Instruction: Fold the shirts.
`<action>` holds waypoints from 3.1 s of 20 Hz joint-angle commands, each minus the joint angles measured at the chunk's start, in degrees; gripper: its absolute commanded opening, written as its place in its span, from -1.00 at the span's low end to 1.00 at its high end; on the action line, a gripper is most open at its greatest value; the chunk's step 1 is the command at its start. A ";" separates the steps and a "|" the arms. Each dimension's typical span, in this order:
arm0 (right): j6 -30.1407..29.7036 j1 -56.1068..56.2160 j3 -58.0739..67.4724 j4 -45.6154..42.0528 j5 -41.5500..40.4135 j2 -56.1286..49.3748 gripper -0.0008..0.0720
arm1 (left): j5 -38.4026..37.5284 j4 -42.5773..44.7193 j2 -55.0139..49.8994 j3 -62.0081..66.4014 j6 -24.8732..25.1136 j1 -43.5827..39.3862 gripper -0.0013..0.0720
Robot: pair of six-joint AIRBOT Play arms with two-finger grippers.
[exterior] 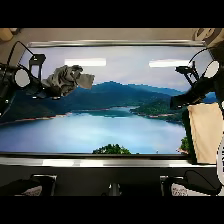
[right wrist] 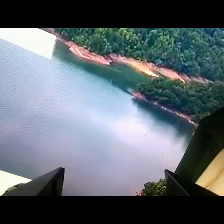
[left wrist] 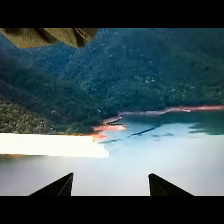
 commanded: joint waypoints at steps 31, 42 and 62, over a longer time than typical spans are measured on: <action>-8.85 0.04 5.33 0.98 -14.91 13.86 0.67 | 11.87 -7.23 -6.54 33.73 11.65 0.00 -0.89; -7.08 0.04 6.56 -4.44 -5.55 37.68 0.68 | 13.46 -6.93 10.12 10.99 1.86 -28.06 -0.89; -17.57 0.17 -50.14 29.07 -7.26 18.10 0.86 | 11.19 -39.65 12.09 -38.21 8.61 -24.68 0.80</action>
